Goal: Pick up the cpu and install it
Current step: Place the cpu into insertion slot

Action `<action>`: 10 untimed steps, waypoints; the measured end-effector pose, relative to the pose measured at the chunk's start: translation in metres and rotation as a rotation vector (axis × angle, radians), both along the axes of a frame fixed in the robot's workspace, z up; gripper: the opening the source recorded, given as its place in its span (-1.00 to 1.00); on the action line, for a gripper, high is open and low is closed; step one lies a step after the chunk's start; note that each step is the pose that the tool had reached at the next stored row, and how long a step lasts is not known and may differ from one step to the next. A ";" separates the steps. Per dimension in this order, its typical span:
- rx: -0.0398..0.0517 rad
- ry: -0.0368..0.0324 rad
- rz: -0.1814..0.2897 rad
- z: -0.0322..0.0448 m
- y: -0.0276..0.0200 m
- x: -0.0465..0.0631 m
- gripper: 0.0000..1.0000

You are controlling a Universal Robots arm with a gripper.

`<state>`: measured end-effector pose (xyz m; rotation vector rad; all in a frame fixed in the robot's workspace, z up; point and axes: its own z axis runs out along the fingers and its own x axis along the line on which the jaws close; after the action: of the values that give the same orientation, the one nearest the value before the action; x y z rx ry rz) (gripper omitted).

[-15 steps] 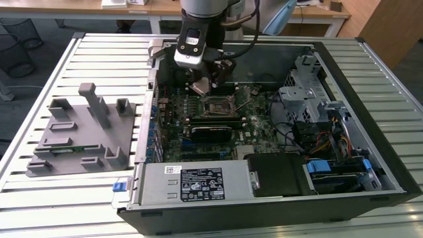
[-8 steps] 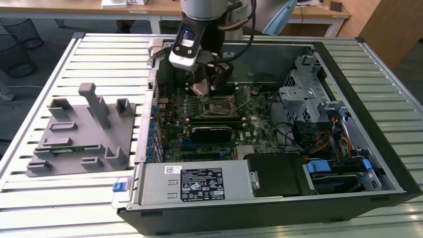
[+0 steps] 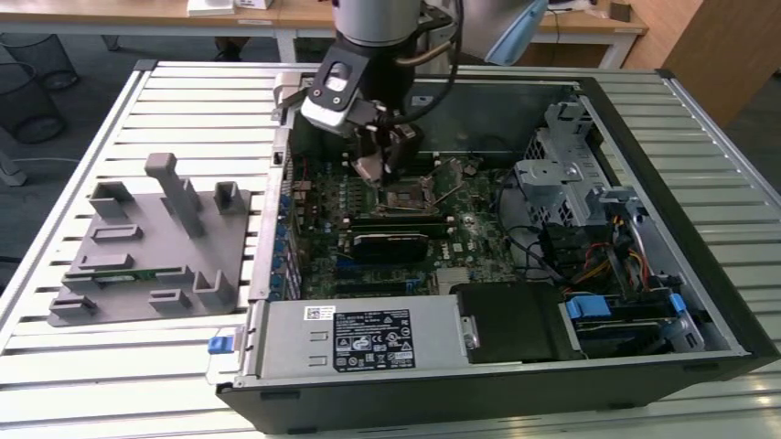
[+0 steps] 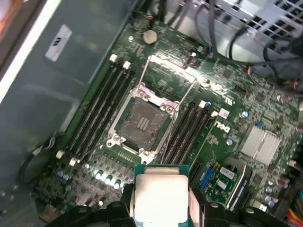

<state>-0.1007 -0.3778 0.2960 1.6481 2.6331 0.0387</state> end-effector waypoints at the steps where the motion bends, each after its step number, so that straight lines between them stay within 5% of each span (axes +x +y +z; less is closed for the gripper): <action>1: 0.0000 0.0000 -0.018 -0.0007 0.0000 0.000 0.08; 10: 0.0000 0.0002 -0.047 -0.0019 0.0038 0.009 0.08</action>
<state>-0.0917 -0.3740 0.2941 1.7088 2.5937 0.0373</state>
